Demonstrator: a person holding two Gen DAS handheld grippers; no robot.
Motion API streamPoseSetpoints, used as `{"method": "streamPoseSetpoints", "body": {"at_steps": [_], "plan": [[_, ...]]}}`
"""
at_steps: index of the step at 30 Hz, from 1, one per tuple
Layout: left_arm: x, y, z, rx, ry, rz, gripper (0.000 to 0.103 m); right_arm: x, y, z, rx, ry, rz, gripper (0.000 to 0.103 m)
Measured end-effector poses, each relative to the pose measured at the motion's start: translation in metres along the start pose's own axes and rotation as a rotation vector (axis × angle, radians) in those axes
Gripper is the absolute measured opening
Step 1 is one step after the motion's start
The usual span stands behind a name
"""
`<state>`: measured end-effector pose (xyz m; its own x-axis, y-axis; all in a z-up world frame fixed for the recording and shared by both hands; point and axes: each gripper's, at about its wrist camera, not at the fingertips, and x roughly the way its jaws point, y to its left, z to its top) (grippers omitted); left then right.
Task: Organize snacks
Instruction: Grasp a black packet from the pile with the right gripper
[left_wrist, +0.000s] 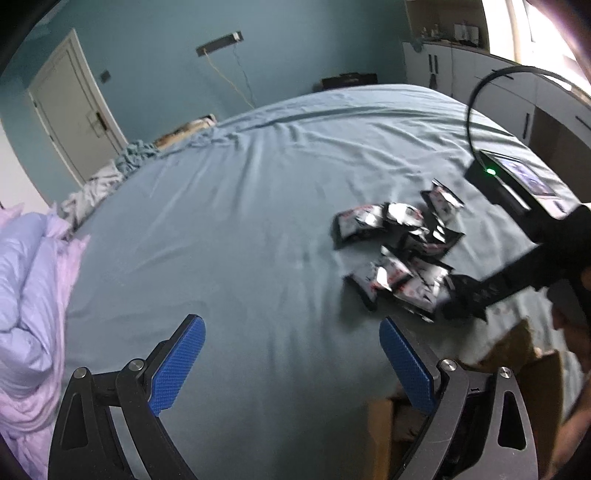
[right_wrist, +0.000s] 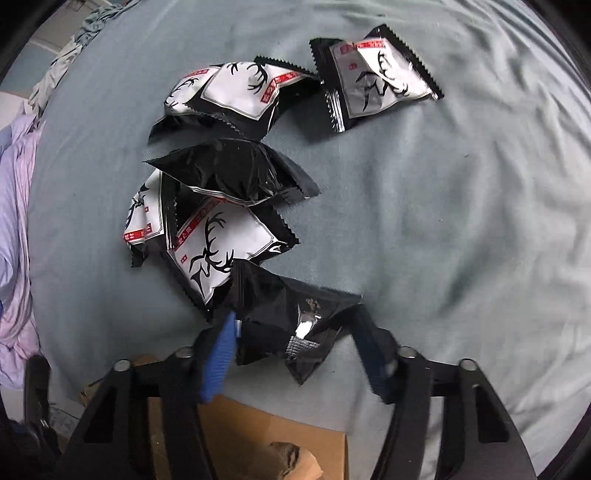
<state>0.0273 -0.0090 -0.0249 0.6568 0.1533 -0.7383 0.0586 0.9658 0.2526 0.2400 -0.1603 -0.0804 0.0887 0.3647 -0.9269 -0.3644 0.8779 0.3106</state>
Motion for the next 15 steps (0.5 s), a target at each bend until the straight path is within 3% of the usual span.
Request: {"method": "streamPoseSetpoints", "body": {"at_steps": [3,8,12,15], "plan": [[0.001,0.005,0.006,-0.013,-0.018,0.014,0.097,-0.009,-0.003,-0.002,0.003,-0.024,-0.009,0.041],[0.008,0.002,0.028,0.016,-0.077,0.014,0.098,-0.04,-0.018,-0.01,0.052,-0.101,0.017,0.04],[0.039,-0.003,0.044,0.003,0.038,-0.188,0.103,-0.083,-0.045,-0.033,0.132,-0.206,0.018,0.04],[0.066,-0.012,0.045,-0.002,0.173,-0.321,0.103,-0.136,-0.055,-0.079,0.157,-0.358,0.022,0.04]]}}
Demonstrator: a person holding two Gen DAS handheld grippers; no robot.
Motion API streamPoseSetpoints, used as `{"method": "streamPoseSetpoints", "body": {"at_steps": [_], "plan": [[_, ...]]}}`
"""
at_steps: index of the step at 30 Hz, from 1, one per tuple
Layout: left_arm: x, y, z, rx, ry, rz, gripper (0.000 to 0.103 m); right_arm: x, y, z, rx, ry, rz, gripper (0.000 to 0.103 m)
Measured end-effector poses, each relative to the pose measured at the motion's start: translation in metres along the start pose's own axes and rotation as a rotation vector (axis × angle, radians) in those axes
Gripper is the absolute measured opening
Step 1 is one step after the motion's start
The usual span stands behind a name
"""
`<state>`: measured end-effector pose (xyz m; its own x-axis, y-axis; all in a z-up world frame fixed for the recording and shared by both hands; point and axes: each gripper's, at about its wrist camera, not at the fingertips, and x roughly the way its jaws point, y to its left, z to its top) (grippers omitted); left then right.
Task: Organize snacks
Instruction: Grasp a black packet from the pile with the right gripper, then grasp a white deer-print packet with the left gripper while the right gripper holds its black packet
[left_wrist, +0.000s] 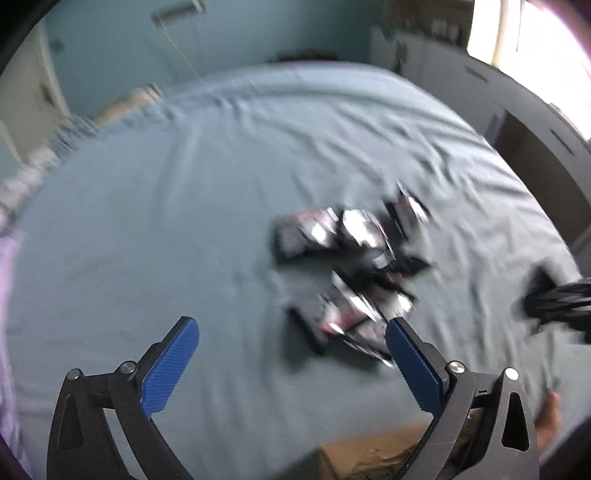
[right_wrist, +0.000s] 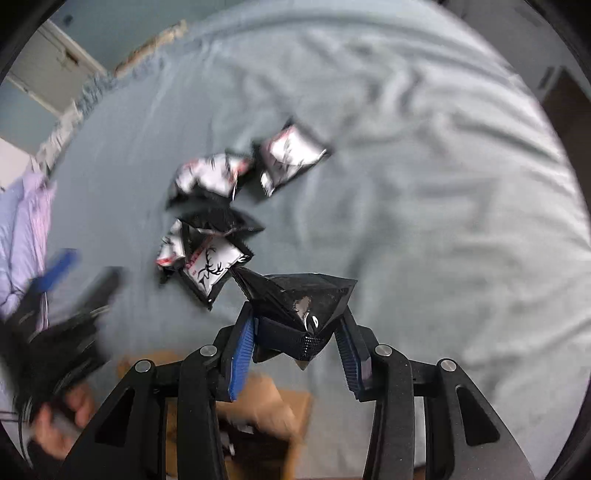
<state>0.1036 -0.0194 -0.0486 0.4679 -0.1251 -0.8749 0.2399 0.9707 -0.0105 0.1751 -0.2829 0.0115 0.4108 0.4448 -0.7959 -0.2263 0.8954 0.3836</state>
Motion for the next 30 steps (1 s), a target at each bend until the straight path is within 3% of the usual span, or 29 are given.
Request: {"method": "streamPoseSetpoints", "body": {"at_steps": [2,4,7,10,11,13,14,16,17,21,26,28,30], "plan": [[0.013,0.001,0.003,-0.012,0.042,-0.012,0.103,-0.036,-0.009,-0.026,0.022,-0.113,0.009,0.04],[0.024,0.001,0.01,-0.028,0.071,0.003,0.103,-0.045,-0.02,-0.057,0.024,-0.151,0.019,0.04],[0.046,-0.002,0.024,-0.059,0.149,-0.029,0.103,-0.022,-0.035,-0.082,0.065,-0.074,-0.04,0.04],[0.067,-0.009,0.028,-0.055,0.203,-0.049,0.102,0.004,-0.036,-0.078,0.073,-0.001,-0.067,0.04],[0.077,-0.013,0.029,-0.046,0.231,-0.032,0.099,0.008,-0.035,-0.072,0.072,-0.001,-0.057,0.04],[0.091,-0.012,0.026,-0.058,0.29,-0.05,0.08,0.013,-0.031,-0.062,0.06,-0.006,-0.065,0.04],[0.094,-0.007,0.025,-0.1,0.312,-0.091,0.079,0.017,-0.03,-0.059,0.054,-0.009,-0.079,0.04],[0.092,0.001,0.027,-0.135,0.312,-0.1,0.062,0.033,-0.028,-0.055,0.045,-0.002,-0.107,0.04],[0.091,0.006,0.027,-0.153,0.321,-0.099,0.059,0.039,-0.029,-0.054,0.039,0.011,-0.134,0.04],[0.082,0.026,0.024,-0.268,0.305,-0.122,0.031,0.061,-0.026,-0.051,0.058,0.03,-0.193,0.04],[0.041,0.027,0.01,-0.245,0.222,-0.037,0.027,0.057,-0.02,-0.056,0.061,0.006,-0.27,0.04],[0.017,0.026,0.005,-0.223,0.164,-0.021,0.026,0.056,-0.018,-0.059,0.058,-0.005,-0.308,0.041],[-0.016,0.016,-0.006,-0.152,0.082,0.006,0.027,0.052,-0.019,-0.062,0.077,-0.005,-0.288,0.041]]}}
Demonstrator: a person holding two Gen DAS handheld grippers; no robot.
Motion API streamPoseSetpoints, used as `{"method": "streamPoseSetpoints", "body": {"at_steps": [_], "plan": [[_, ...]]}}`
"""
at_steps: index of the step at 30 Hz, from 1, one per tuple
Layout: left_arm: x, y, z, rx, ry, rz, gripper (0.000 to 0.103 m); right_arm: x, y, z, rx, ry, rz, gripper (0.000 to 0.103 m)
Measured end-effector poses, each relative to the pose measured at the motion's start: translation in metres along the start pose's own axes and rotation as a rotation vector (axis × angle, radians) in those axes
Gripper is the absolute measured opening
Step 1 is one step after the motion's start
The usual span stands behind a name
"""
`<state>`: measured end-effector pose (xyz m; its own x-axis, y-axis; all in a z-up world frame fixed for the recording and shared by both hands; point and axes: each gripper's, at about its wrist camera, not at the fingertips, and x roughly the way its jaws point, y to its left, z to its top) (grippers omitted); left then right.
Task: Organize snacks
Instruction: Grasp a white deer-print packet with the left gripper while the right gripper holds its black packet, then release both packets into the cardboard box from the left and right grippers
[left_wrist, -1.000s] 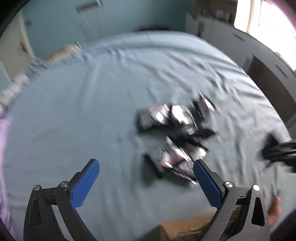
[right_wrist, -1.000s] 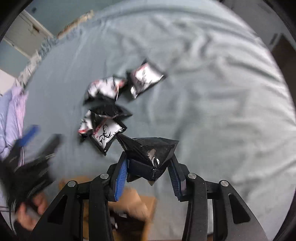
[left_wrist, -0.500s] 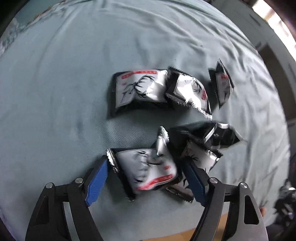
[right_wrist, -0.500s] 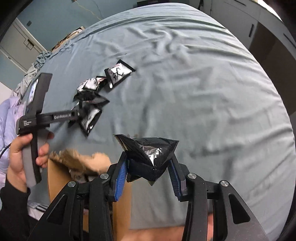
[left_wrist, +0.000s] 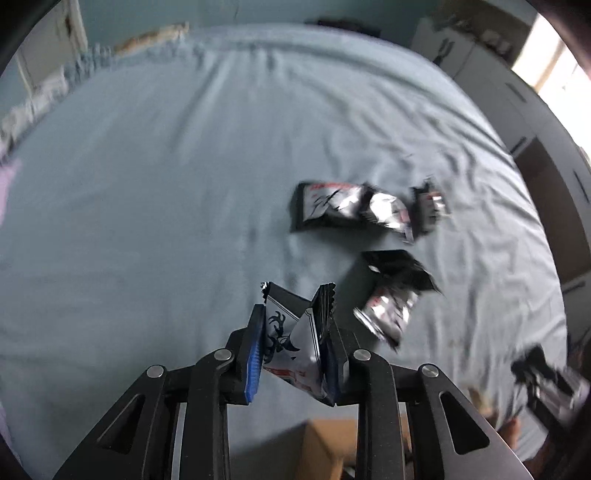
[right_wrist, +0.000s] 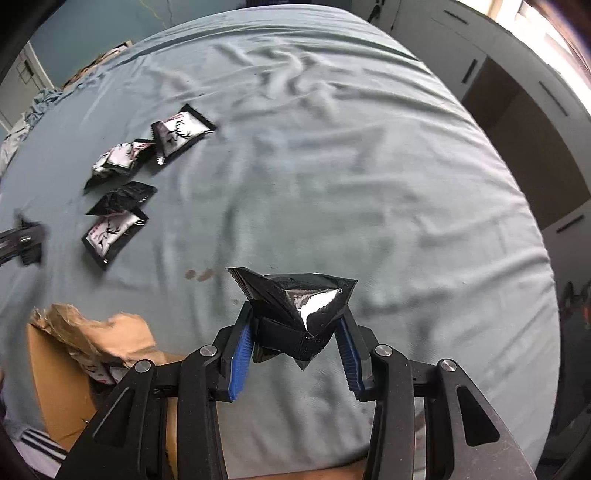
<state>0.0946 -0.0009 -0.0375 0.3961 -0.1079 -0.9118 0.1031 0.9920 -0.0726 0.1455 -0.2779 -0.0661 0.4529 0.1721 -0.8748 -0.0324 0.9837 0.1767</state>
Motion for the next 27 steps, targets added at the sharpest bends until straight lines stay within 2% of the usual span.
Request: {"method": "streamPoseSetpoints", "body": {"at_steps": [2,4,7,10,12,14,15,16,19,21,23,25,27], "plan": [[-0.022,-0.012,-0.018,0.124,-0.07,0.031,0.027,-0.004,-0.006,-0.003,0.039,0.004,0.031,0.041],[-0.04,-0.021,-0.039,0.226,-0.137,0.046,0.027,-0.012,-0.013,-0.007,0.069,-0.013,0.025,0.041],[-0.069,-0.027,-0.071,0.312,-0.206,-0.037,0.027,-0.022,-0.015,-0.011,0.072,-0.054,-0.026,0.041],[-0.081,-0.046,-0.087,0.44,-0.198,-0.137,0.029,-0.032,-0.01,-0.015,0.054,-0.093,-0.035,0.041],[-0.085,-0.06,-0.104,0.522,-0.201,-0.143,0.029,-0.039,-0.005,-0.017,0.035,-0.119,-0.032,0.041],[-0.08,-0.076,-0.115,0.598,-0.194,-0.11,0.044,-0.047,-0.002,-0.021,0.014,-0.146,-0.043,0.041],[-0.082,-0.08,-0.117,0.618,-0.2,-0.102,0.059,-0.051,-0.003,-0.024,0.015,-0.161,-0.045,0.041],[-0.085,-0.079,-0.119,0.628,-0.216,-0.101,0.075,-0.054,-0.005,-0.026,0.026,-0.167,-0.034,0.041],[-0.099,-0.069,-0.117,0.568,-0.288,-0.099,0.097,-0.061,-0.014,-0.036,0.087,-0.163,0.05,0.041],[-0.097,-0.058,-0.109,0.496,-0.319,-0.043,0.103,-0.066,-0.019,-0.042,0.115,-0.155,0.106,0.041],[-0.088,-0.049,-0.101,0.445,-0.324,0.03,0.103,-0.07,-0.017,-0.049,0.117,-0.163,0.136,0.041],[-0.078,-0.041,-0.092,0.388,-0.308,0.108,0.103,-0.075,-0.012,-0.051,0.082,-0.18,0.141,0.041],[-0.073,-0.034,-0.086,0.349,-0.291,0.145,0.103,-0.08,-0.002,-0.054,0.024,-0.196,0.162,0.041]]}}
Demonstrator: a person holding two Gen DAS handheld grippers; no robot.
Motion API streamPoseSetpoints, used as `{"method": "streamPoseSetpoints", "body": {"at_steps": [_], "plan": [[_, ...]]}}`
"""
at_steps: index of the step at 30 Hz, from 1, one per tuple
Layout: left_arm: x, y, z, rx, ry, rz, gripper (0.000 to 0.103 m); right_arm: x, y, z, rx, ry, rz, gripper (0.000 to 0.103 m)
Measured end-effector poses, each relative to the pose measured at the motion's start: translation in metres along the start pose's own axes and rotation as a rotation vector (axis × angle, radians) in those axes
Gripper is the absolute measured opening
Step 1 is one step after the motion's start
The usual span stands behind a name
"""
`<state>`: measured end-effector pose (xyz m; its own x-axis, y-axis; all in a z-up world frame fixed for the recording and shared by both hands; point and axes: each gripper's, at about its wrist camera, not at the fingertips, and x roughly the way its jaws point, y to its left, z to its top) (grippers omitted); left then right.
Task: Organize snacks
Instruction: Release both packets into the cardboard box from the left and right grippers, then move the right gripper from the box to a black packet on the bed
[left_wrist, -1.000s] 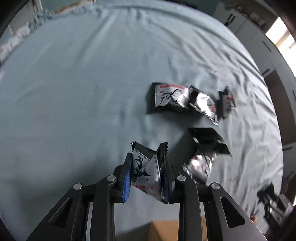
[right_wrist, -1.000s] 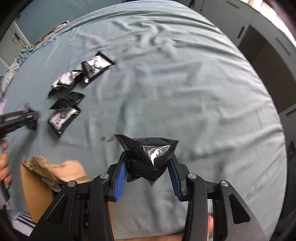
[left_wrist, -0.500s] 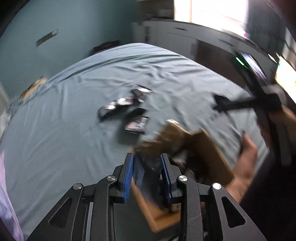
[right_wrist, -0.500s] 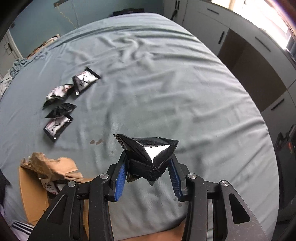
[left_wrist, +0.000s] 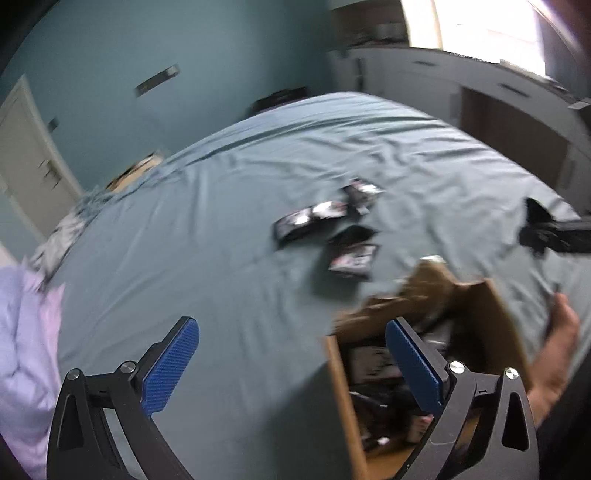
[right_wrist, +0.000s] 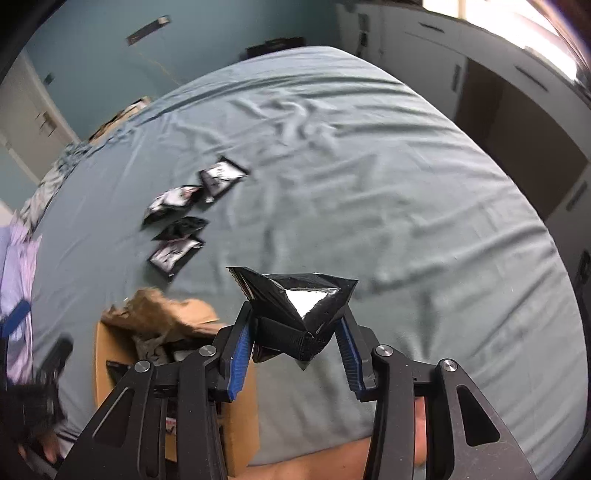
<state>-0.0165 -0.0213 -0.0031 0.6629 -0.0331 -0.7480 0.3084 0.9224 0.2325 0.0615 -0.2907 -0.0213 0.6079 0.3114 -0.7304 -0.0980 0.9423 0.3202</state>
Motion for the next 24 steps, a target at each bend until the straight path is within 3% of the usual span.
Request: {"method": "streamPoseSetpoints", "body": {"at_steps": [5,12,15,19,24], "plan": [[0.013,0.015,-0.001,-0.069,0.047,0.031,0.103,-0.004,0.025,-0.011,-0.128,0.015,0.153,0.042],[0.02,0.027,-0.004,-0.13,0.087,0.039,0.103,-0.006,0.04,-0.019,-0.252,0.054,0.228,0.046],[0.02,0.027,-0.005,-0.132,0.093,0.036,0.103,-0.005,0.031,-0.015,-0.206,0.06,0.262,0.05],[0.018,0.025,-0.004,-0.115,0.087,0.036,0.103,0.003,0.001,-0.003,0.029,0.067,0.363,0.063],[0.018,0.021,-0.003,-0.097,0.086,0.041,0.103,-0.002,-0.019,-0.001,0.118,0.013,0.347,0.073]]}}
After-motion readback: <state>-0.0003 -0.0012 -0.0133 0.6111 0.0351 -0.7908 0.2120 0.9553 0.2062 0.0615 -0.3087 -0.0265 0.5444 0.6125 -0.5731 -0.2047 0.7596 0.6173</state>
